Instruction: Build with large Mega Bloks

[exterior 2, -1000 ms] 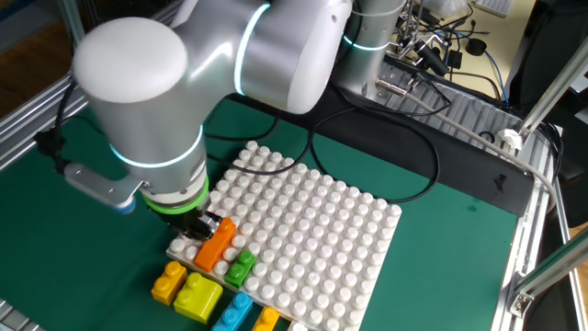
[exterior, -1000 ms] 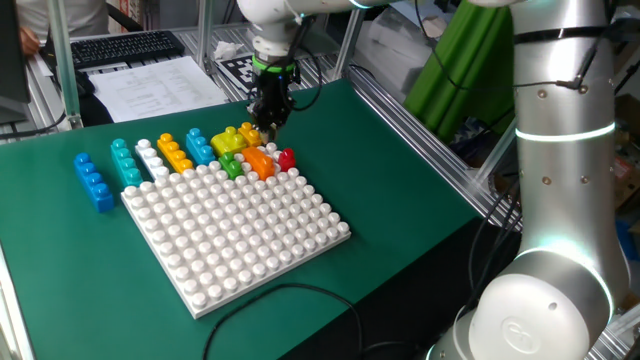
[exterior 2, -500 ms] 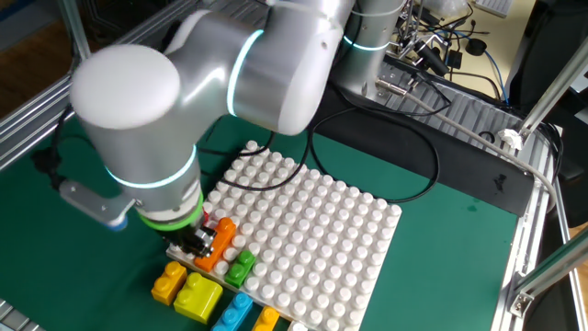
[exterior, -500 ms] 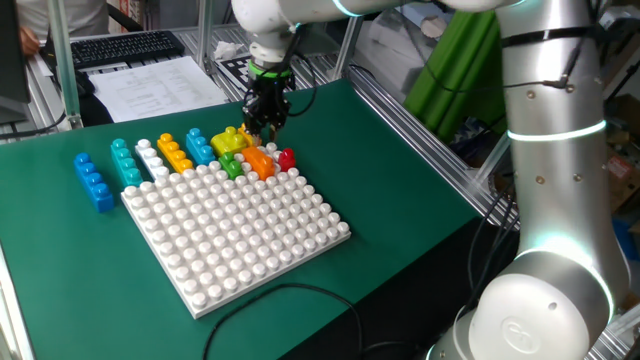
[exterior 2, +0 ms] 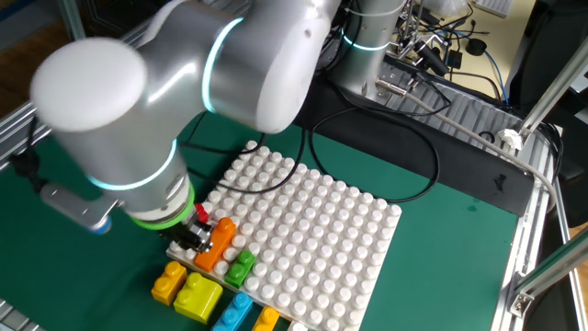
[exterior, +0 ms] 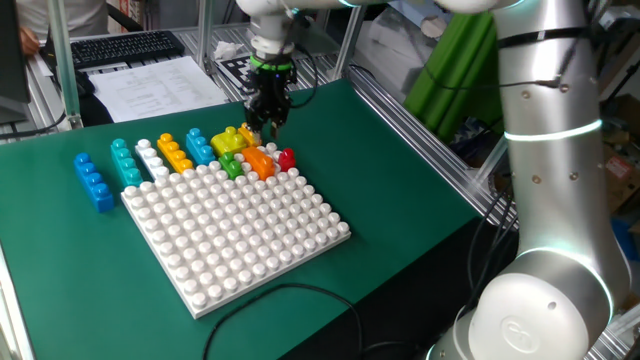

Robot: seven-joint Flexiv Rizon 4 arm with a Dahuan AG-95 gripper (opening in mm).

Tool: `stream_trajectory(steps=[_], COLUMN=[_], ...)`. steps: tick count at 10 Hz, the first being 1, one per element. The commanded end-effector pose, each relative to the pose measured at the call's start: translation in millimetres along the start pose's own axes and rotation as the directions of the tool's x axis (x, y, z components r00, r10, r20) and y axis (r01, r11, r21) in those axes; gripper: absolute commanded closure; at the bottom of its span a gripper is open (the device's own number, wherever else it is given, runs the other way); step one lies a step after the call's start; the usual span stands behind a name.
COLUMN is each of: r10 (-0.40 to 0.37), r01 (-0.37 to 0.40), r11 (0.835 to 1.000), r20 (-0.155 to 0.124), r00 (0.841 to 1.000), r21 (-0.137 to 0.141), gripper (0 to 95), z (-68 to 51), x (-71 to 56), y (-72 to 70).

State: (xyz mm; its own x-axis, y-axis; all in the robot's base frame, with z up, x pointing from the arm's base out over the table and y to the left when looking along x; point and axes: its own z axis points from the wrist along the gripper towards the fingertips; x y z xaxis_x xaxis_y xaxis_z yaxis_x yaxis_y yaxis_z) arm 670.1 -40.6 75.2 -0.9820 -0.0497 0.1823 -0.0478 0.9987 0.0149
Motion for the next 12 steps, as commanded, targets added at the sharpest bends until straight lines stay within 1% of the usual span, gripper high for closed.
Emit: stream_trajectory(steps=[1, 2, 4, 5, 6, 7, 9, 10, 11, 12], r10=[-0.004, 0.005, -0.006, -0.012, -0.008, 0.015, 0.048, 0.061, 0.068, 0.068], r01=[0.005, -0.005, 0.007, 0.012, 0.007, -0.016, -0.048, -0.061, -0.067, -0.067], r11=[1.000, 1.000, 1.000, 1.000, 1.000, 1.000, 0.999, 0.998, 0.998, 0.998], r20=[-0.021, -0.022, -0.021, 0.001, 0.015, 0.025, 0.035, 0.052, 0.075, 0.071], r00=[1.000, 1.000, 1.000, 1.000, 1.000, 1.000, 0.998, 0.997, 0.995, 0.995], r21=[0.006, 0.009, 0.008, 0.010, 0.012, 0.001, -0.010, -0.013, -0.014, -0.016], gripper=[57.0, 57.0, 57.0, 57.0, 57.0, 57.0, 57.0, 57.0, 57.0, 57.0], z=[-4.9, -4.9, -4.9, -4.9, -4.9, -4.9, -4.9, -4.9, -4.9, -4.9], x=[11.9, 11.9, 11.9, 11.9, 11.9, 11.9, 11.9, 11.9, 11.9, 11.9], y=[1.2, 1.2, 1.2, 1.2, 1.2, 1.2, 1.2, 1.2, 1.2, 1.2])
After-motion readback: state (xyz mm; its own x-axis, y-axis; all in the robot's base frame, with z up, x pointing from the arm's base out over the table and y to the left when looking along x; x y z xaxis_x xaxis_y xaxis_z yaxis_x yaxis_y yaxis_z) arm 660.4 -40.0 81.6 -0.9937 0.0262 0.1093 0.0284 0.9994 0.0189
